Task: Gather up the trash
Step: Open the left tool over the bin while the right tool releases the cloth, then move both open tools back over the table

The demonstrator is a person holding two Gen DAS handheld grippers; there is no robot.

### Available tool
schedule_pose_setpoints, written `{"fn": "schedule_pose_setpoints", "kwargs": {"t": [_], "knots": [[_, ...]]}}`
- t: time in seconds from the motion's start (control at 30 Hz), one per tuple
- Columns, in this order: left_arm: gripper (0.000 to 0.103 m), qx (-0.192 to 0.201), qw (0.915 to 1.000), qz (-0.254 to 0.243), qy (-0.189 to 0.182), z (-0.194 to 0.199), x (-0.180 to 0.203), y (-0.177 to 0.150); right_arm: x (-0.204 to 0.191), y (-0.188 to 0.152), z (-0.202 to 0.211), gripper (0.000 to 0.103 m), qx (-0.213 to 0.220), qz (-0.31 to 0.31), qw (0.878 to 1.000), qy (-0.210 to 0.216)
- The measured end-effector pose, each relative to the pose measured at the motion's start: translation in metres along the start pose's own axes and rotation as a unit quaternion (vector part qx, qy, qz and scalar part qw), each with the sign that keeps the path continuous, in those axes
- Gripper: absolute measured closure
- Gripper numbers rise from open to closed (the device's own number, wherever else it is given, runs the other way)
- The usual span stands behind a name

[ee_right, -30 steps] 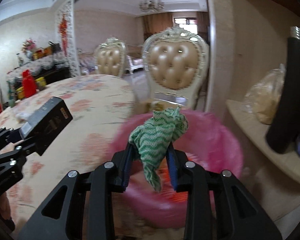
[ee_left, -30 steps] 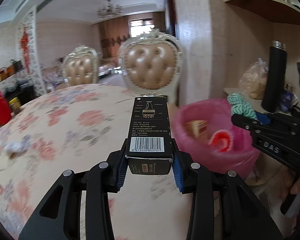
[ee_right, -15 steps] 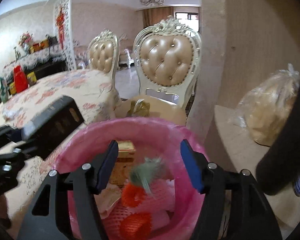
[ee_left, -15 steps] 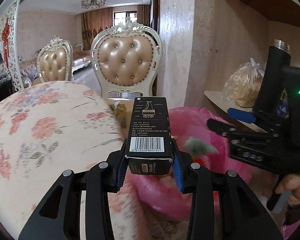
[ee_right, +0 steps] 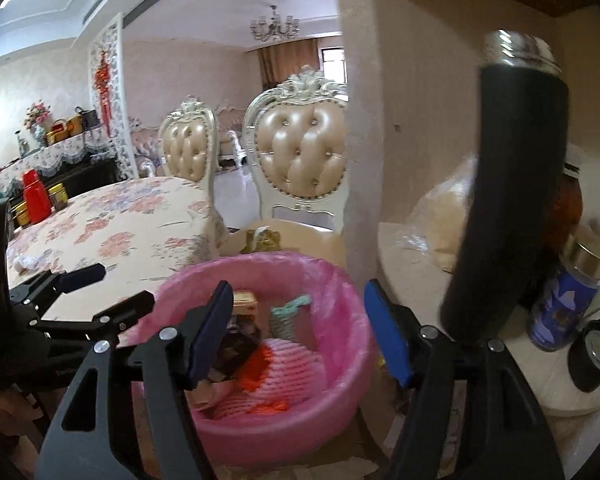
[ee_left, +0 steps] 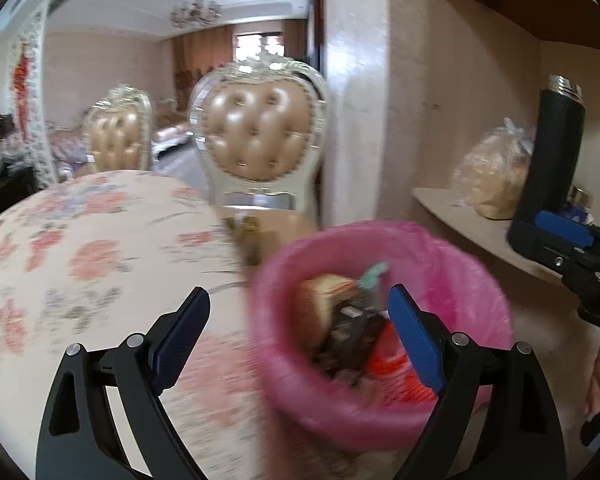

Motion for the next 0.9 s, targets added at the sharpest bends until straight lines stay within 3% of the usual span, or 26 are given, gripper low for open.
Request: {"fn": "schedule_pose_setpoints", "kwargs": {"t": [0.27, 0.43, 0.67, 0.9], "knots": [[0.019, 0.008, 0.9944, 0.034, 0.100, 0.058, -0.103, -0.020, -0.092, 0.004, 0.005, 0.030, 0.004, 0.043, 0.997, 0.061], [0.019, 0.009, 0.9830, 0.083, 0.163, 0.106, -0.189, -0.043, -0.174, 0.000, -0.001, 0.028, -0.008, 0.083, 0.990, 0.113], [0.019, -0.003, 0.9562, 0.152, 0.250, 0.171, -0.307, -0.088, -0.304, -0.015, -0.016, 0.028, -0.035, 0.125, 0.972, 0.196], [0.019, -0.042, 0.9203, 0.199, 0.334, 0.221, -0.418, -0.142, -0.429, -0.039, -0.035, 0.028, -0.075, 0.166, 0.948, 0.262]]}}
Point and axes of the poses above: each gripper's, at about its wrist camera, not at the fingertips, and z roughly against the way its jaws point, x to its right, y to its top, the point moved 8 cm from there along -z, roughly the way its jaws point, and after that the axes turned 4 degrees about y, right-handed, at the moved point
